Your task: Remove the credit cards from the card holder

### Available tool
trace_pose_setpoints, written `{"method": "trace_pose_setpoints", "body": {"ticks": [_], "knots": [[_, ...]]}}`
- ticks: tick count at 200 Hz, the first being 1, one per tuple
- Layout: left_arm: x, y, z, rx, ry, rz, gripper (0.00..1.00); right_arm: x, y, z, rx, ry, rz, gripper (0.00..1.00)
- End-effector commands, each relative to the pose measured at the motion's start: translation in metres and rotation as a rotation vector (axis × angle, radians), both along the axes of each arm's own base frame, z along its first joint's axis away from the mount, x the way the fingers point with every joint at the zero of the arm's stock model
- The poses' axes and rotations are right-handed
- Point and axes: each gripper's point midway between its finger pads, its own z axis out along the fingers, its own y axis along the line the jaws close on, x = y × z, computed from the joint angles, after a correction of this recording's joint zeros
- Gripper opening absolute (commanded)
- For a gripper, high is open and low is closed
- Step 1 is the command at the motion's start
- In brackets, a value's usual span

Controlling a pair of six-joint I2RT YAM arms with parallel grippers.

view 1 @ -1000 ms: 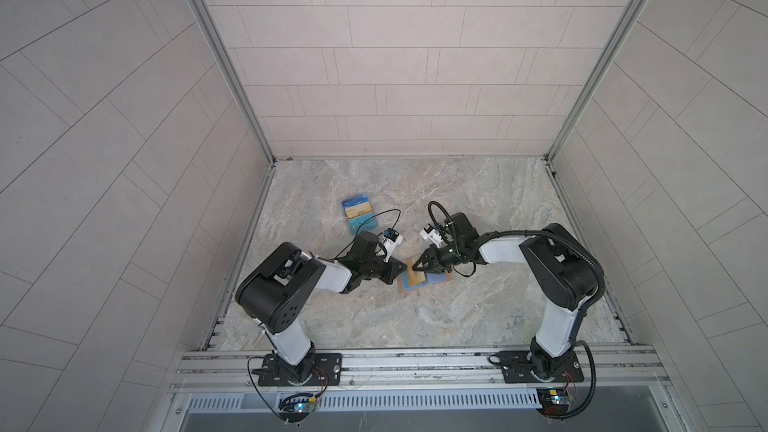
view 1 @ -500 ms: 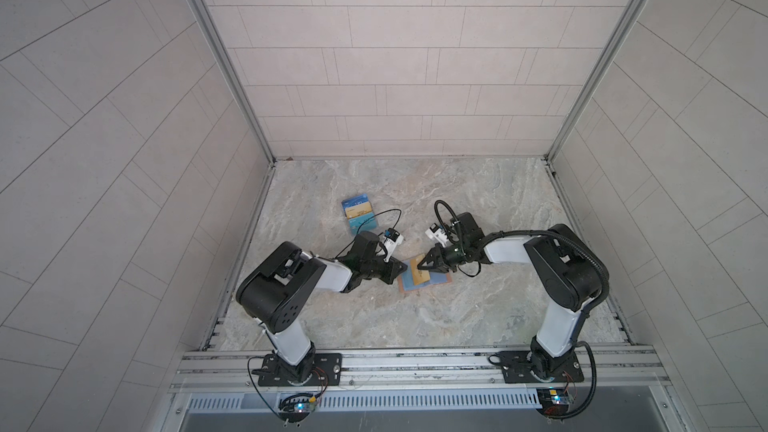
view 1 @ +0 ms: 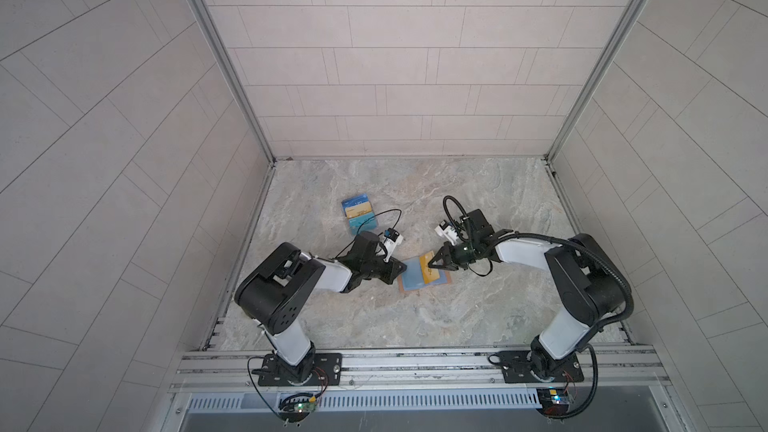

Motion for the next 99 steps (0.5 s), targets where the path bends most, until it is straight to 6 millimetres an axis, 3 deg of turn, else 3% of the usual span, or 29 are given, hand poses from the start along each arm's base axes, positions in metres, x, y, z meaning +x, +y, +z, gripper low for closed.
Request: {"method": "trace_pose_setpoints", "body": {"ticks": [1, 53, 72, 99], "knots": [[-0.023, 0.014, -0.015, 0.070, 0.100, 0.008, 0.21, -0.004, -0.019, 0.010, -0.123, -0.075, 0.014, 0.00], [-0.011, -0.006, 0.068, -0.079, -0.023, -0.033, 0.43, -0.016, -0.016, 0.067, -0.039, -0.238, 0.088, 0.00], [-0.019, -0.017, 0.102, -0.171, -0.035, -0.102, 0.50, -0.025, -0.008, 0.083, 0.025, -0.268, 0.146, 0.00], [-0.033, -0.030, 0.142, -0.309, -0.031, -0.199, 0.51, -0.039, 0.003, 0.099, 0.097, -0.309, 0.232, 0.00]]}}
